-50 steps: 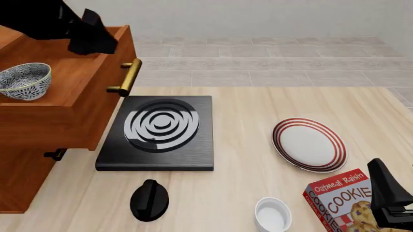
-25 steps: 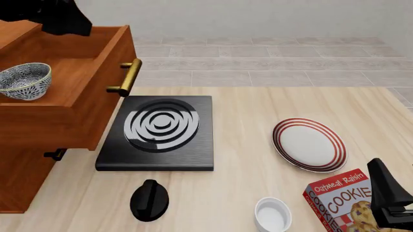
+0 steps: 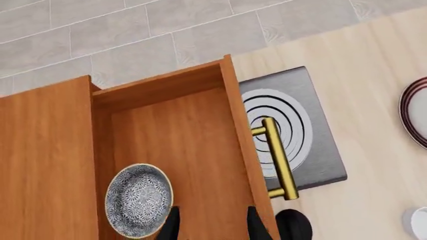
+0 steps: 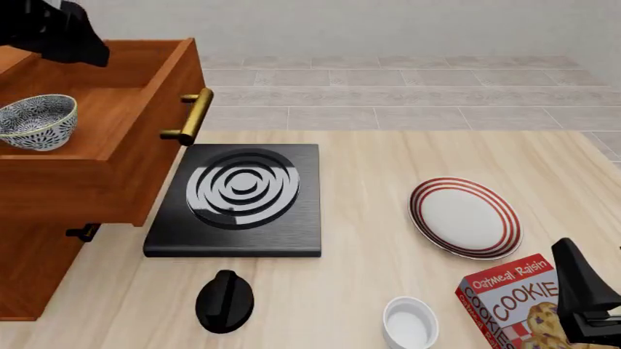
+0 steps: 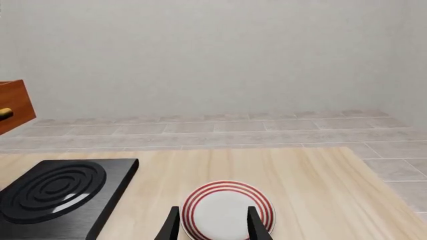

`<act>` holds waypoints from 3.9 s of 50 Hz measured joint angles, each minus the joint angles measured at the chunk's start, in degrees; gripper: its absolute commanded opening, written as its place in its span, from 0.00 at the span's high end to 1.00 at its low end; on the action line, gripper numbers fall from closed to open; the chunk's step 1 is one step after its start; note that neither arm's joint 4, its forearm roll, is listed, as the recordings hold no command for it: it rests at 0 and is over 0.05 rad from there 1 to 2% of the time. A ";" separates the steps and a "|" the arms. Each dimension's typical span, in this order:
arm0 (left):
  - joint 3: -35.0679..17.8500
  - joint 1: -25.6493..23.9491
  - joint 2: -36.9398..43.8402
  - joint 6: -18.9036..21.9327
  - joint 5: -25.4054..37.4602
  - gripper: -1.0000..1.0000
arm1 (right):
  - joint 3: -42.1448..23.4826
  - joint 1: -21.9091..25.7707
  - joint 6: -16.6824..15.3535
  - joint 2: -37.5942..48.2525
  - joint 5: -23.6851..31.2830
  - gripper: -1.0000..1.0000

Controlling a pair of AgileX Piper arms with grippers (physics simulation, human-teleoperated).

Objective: Pick the akita bowl in the top layer of the wooden cabinet and place it on the plate.

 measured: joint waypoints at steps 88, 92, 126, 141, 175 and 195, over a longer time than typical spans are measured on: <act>2.40 11.09 8.10 -0.41 -1.81 0.00 | 0.01 0.05 0.03 0.00 0.15 0.00; 3.08 10.93 8.10 -0.69 -2.24 0.00 | 0.02 0.04 0.07 0.00 0.16 0.00; 10.40 9.76 7.38 -3.94 -6.74 0.00 | 0.05 -0.05 0.14 0.00 0.11 0.00; 12.59 9.88 7.25 -4.34 -8.25 0.00 | 0.11 -0.02 0.10 0.00 0.10 0.00; 14.66 9.64 6.84 -5.04 -10.49 1.00 | 0.04 -0.03 0.16 0.00 0.05 0.00; 12.94 7.10 5.97 -5.64 -9.42 1.00 | 0.01 0.01 0.18 0.00 0.08 0.00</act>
